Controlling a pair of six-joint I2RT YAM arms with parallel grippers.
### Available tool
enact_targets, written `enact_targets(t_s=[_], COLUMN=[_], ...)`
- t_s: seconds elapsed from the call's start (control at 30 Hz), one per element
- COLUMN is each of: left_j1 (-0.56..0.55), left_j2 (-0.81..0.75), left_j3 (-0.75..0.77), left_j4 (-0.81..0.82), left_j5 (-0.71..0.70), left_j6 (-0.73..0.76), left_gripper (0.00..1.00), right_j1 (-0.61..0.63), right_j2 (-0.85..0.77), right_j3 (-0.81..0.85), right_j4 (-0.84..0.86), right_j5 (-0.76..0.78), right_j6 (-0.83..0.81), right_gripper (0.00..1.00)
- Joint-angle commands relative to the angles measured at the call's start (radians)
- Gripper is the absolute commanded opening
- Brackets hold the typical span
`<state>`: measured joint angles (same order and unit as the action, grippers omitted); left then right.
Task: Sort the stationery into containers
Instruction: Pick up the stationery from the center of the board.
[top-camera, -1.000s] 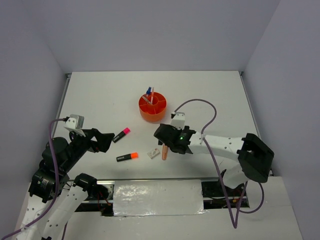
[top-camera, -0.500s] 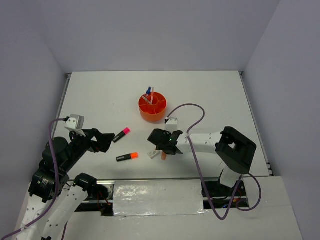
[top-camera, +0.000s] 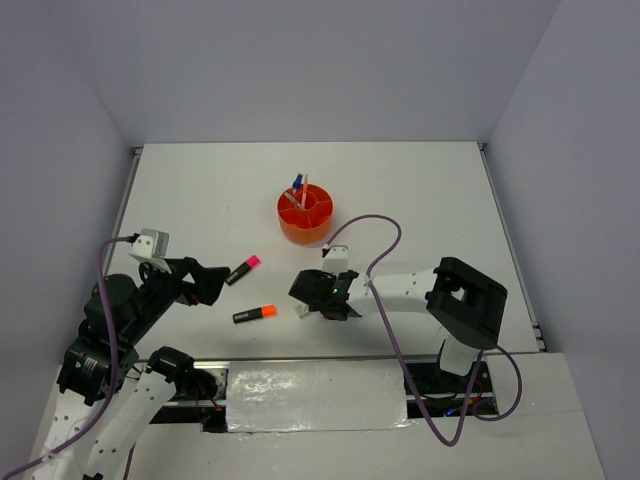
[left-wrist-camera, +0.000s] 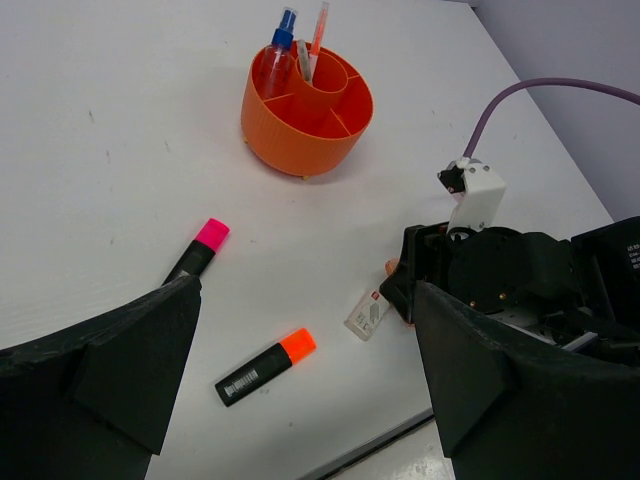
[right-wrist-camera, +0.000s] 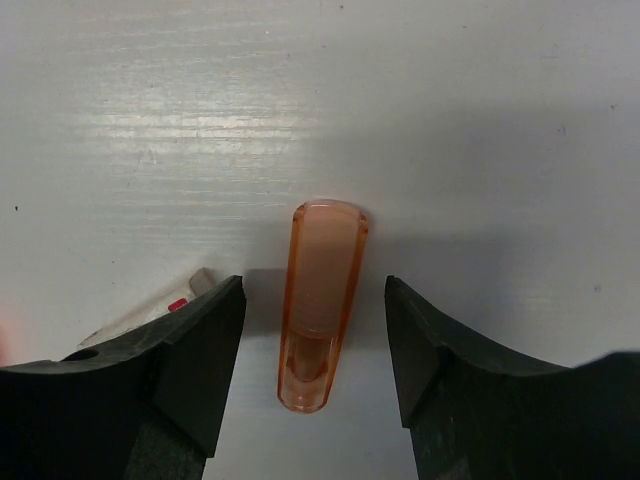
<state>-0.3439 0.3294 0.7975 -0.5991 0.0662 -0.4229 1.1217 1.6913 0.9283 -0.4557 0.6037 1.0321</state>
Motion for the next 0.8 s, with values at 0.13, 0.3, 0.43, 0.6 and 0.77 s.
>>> enact_targets(t_s=[0.13,0.3,0.43,0.6,0.77], left_j1=[-0.007,-0.01,-0.01,-0.012,-0.014], left_j2=[-0.009,-0.007,-0.012,-0.013,-0.01], left_j3=[0.002,0.003,0.002,0.002,0.003], left_j4=[0.039,0.039,0.038,0.039,0.038], left_j5=[0.012,0.014,0.011,0.012,0.011], left_j6=[-0.004,-0.004,-0.004,-0.004,-0.004], left_gripper=[0.99,0.99,0.99,0.99,0.99], right_j1=[0.006,-0.005,-0.011,-0.014,-0.052], right_j2=[0.019,0.057,0.025,-0.062,-0.143], right_j3=[-0.059,-0.069,-0.124,-0.183,-0.183], right_j4=[0.048,0.092,0.213,0.367,0.399], right_j5=[-0.002,-0.025,-0.067,-0.113,-0.102], right_j6=[0.052,0.036,-0.018,-0.135,-0.281], right_gripper=[0.59,0.48,0.41,0.1,0.11])
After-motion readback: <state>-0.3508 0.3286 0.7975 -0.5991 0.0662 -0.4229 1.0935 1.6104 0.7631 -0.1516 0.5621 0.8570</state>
